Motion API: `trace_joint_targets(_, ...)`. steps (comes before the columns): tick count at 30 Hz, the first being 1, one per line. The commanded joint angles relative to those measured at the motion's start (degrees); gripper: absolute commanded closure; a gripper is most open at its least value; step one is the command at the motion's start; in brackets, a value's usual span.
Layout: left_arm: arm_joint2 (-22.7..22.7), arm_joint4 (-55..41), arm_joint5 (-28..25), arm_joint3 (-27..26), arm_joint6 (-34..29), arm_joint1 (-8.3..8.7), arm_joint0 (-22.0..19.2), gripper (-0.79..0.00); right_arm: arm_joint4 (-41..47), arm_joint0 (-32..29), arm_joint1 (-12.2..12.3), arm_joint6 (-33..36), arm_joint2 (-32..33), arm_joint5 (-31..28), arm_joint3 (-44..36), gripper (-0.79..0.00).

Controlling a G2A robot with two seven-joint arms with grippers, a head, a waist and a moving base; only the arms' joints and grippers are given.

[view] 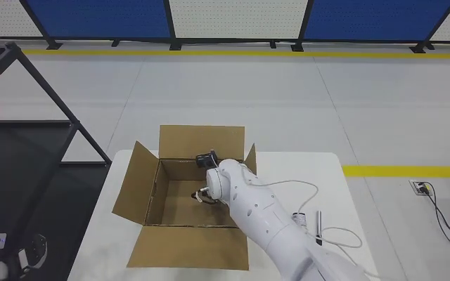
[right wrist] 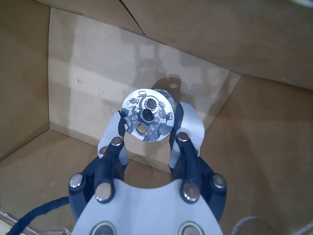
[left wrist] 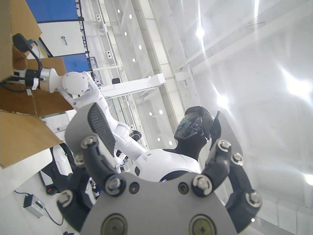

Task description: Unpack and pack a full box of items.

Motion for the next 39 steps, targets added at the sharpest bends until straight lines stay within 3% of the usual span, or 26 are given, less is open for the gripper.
trace_joint_targets(1,0.0,0.1,-0.1,-0.1,0.0,-0.03,0.1,-0.785,0.3,0.4,-0.1,-0.3,0.3,-0.3,0.5,-0.785)
trace_joint_targets(14,0.8,0.8,-0.4,-0.8,0.2,-0.22,0.8,-0.785,1.4,3.1,0.6,-2.3,3.0,-3.5,0.3,-0.785)
trace_joint_targets(22,2.2,2.6,0.0,-1.2,0.5,-0.15,0.3,-0.785,-0.4,1.5,3.9,-2.7,5.8,-4.5,-9.7,-0.785)
trace_joint_targets(27,2.9,3.8,0.1,-1.6,0.4,-0.09,0.2,-0.785,-6.4,-5.9,8.6,0.1,10.1,-0.2,-29.7,-0.785)
trace_joint_targets(33,3.4,4.4,-0.3,-2.0,0.3,-0.13,0.6,-0.785,-21.4,-26.6,15.7,11.4,20.5,1.8,-68.7,-0.785)
trace_joint_targets(39,3.8,5.0,-0.7,-2.3,0.6,-0.20,1.1,-0.785,-25.2,-39.7,18.1,11.0,26.9,-2.0,-89.4,-0.785)
